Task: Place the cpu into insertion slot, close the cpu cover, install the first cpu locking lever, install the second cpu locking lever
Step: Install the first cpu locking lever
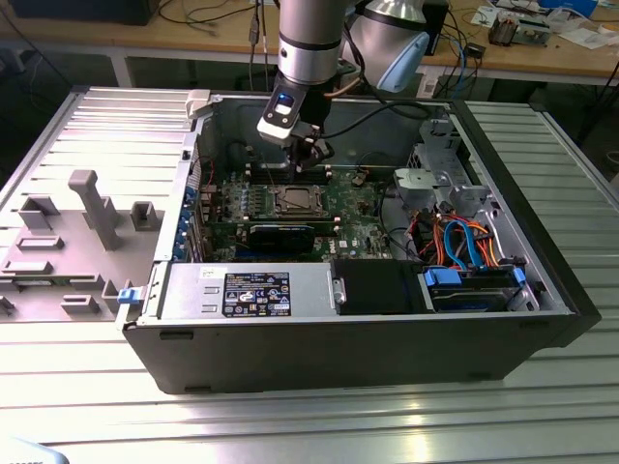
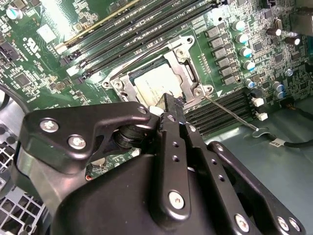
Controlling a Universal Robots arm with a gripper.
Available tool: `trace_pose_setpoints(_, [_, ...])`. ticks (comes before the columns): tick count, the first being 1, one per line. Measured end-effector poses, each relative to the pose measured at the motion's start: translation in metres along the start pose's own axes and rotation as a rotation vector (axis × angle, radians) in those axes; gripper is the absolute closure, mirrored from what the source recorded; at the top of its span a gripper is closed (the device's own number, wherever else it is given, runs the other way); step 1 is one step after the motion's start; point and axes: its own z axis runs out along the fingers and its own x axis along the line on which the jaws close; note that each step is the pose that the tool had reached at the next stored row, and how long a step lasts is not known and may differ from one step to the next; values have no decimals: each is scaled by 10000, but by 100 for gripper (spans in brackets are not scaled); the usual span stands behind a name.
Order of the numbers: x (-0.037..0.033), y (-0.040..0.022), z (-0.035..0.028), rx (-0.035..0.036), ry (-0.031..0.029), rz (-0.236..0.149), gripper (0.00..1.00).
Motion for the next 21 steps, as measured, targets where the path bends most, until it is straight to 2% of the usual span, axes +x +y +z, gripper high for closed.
trace_pose_setpoints(5, [0, 0, 0, 3, -9, -363, 89])
trace_pose_setpoints(21, [0, 0, 0, 11, -29, -1195, 89])
